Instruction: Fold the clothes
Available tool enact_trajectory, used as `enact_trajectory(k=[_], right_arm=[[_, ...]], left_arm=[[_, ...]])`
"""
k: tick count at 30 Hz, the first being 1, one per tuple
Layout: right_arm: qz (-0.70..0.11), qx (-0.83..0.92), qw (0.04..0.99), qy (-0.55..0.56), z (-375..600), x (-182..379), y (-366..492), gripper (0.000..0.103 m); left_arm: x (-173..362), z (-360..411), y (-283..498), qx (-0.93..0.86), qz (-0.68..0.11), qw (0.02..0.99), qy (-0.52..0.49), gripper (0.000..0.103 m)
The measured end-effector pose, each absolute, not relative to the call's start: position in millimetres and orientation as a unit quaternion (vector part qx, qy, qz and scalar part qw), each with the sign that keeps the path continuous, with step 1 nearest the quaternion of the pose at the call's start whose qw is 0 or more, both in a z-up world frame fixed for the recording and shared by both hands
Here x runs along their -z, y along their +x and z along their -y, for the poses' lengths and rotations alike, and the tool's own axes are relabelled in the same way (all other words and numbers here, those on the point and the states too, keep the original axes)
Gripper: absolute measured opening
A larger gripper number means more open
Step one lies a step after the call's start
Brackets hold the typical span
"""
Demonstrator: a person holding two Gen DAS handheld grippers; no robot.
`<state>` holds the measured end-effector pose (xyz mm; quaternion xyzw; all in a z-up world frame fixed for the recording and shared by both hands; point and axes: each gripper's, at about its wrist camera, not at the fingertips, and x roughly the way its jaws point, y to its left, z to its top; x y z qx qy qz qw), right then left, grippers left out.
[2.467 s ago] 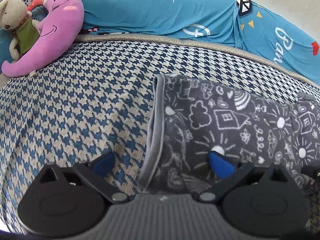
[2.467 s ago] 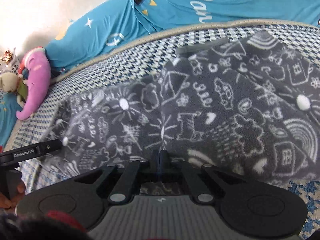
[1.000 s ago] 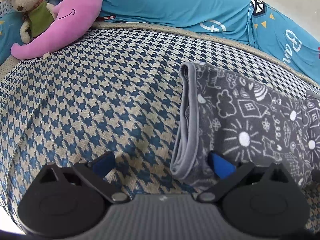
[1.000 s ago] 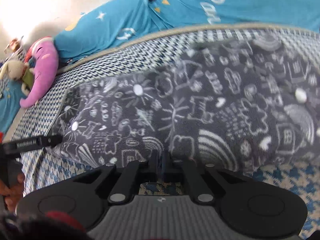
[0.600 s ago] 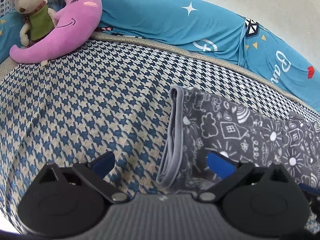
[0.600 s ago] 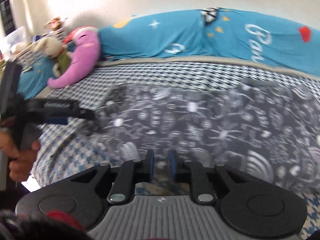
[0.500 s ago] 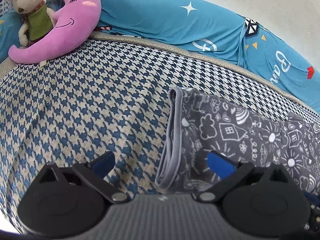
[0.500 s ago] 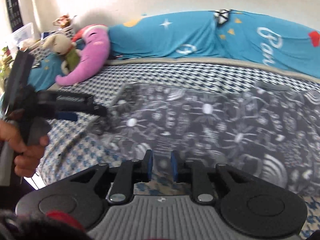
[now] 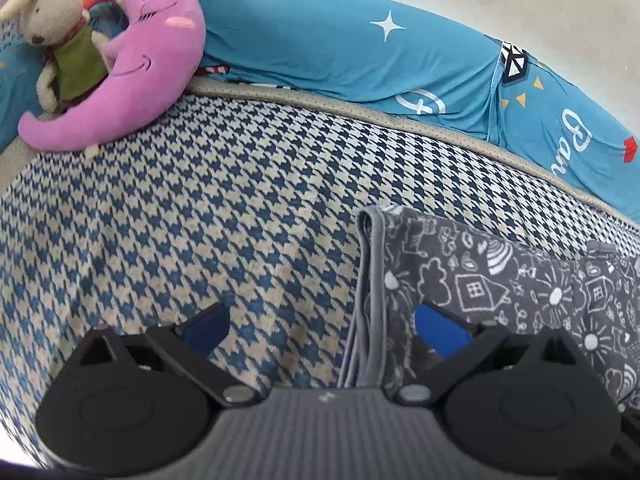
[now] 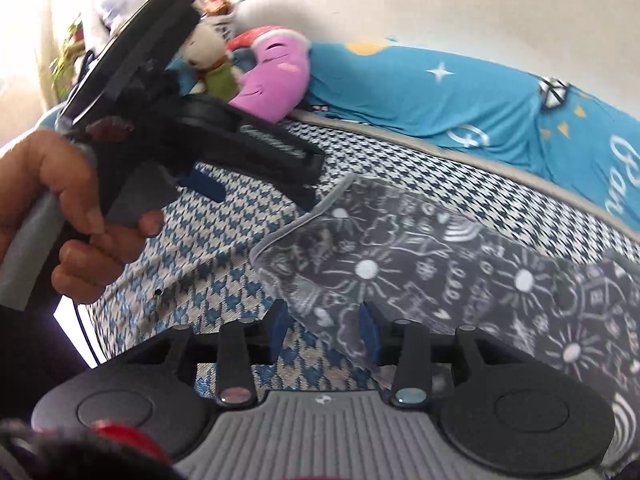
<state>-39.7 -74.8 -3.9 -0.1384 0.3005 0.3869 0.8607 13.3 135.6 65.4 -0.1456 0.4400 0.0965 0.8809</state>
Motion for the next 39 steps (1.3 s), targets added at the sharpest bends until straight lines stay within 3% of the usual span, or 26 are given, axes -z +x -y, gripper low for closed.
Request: enact_trajectory(k=[6, 27, 29, 34, 39], right_arm=[[-0.277, -0.402, 0.853, -0.184, 51, 12, -47, 0.048], [-0.243, -0.387, 0.845, -0.277, 6, 45, -42, 0.055], [-0.235, -0.382, 0.848, -0.284, 5, 48, -43, 0.053], [-0.222, -0.372, 0.86, -0.269, 12, 42, -43, 0.027], [-0.215, -0.374, 0.875, -0.217, 28, 21, -39, 0.022]], left_arm=[[-63, -138, 15, -0.101, -0.435, 0.885, -0.132, 0.103], [-51, -159, 25, -0.087, -0.45, 0.871, -0.18, 0.103], [-49, -161, 26, -0.084, -0.453, 0.867, -0.192, 0.103], [-45, -169, 26, -0.075, -0.455, 0.858, -0.225, 0.103], [-42, -174, 28, -0.057, -0.453, 0.846, -0.276, 0.103]])
